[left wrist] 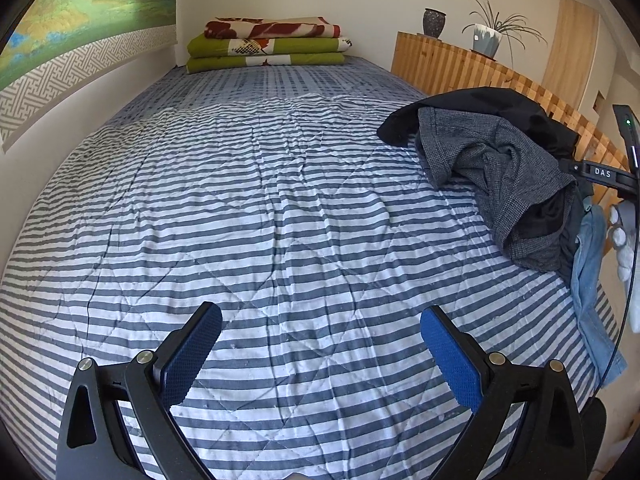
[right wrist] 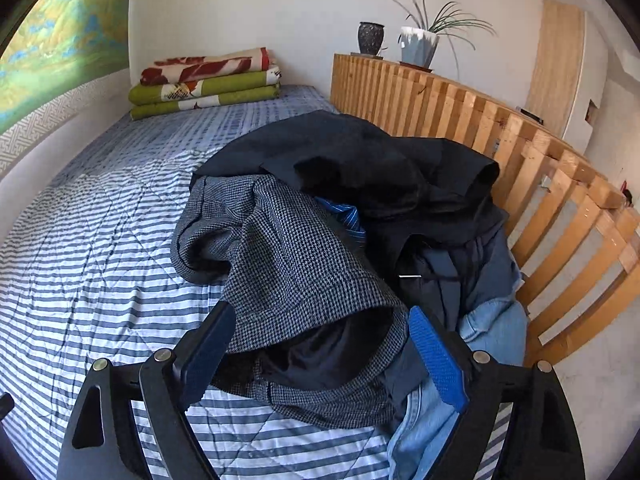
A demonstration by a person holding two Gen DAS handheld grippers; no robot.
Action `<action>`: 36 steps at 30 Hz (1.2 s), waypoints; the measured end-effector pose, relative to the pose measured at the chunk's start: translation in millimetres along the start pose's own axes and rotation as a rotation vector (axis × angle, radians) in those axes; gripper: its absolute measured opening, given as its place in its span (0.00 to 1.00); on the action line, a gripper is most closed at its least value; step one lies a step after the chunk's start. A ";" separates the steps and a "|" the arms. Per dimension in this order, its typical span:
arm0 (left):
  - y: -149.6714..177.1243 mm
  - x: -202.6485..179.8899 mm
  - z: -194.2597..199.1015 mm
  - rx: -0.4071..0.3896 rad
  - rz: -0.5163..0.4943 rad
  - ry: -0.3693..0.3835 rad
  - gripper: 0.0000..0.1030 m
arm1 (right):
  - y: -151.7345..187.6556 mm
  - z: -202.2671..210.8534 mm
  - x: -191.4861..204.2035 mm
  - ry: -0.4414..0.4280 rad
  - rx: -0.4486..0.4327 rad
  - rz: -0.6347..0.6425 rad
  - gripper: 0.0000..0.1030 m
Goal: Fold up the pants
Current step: 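Reach the right tool into the clothes pile and grasp the grey houndstooth jacket, then pull the grey jacket out with the right tool while the left tool grasps its hem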
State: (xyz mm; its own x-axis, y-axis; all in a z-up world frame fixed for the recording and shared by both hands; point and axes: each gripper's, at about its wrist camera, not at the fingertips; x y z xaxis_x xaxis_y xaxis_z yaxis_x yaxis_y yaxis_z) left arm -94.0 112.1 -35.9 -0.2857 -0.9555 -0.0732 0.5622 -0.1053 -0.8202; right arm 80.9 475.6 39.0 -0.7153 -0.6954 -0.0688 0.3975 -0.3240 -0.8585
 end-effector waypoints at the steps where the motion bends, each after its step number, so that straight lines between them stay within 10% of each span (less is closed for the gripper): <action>1: -0.1 -0.1 -2.5 0.002 -0.002 -0.001 0.98 | -1.3 -9.8 -0.1 -0.009 0.015 0.003 0.84; 9: 2.4 3.1 -18.3 0.021 -0.003 0.015 0.89 | 5.6 -79.4 11.2 0.043 0.137 0.018 0.83; 13: 2.6 11.4 -17.9 0.029 0.027 0.022 0.88 | 8.9 -71.9 28.6 0.052 0.138 0.105 0.23; 15: 1.8 14.2 -15.6 0.026 0.032 0.022 0.86 | 7.4 -63.6 31.7 0.037 0.125 0.123 0.13; 29: -13.5 80.5 30.4 -0.061 0.130 -0.047 0.85 | -51.7 56.1 123.2 -0.307 -0.002 0.020 0.10; 36: -19.4 162.5 66.5 -0.131 0.247 -0.173 0.85 | -19.2 113.6 244.2 -0.677 0.073 0.098 0.15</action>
State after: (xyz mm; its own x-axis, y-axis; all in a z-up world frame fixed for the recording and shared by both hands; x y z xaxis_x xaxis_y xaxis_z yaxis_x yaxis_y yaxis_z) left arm -99.8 -59.4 5.9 -0.0105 -0.9816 -0.1905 0.4905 0.1610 -0.8565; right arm -36.1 239.1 96.4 -0.1670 -0.9637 0.2084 0.4965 -0.2648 -0.8267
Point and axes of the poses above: each gripper's, at about its wrist camera, not at the fingertips, and z roughly against the way its jaws point, x to its left, y to its underside, and after that the axes turned 15 degrees about -x, right-handed
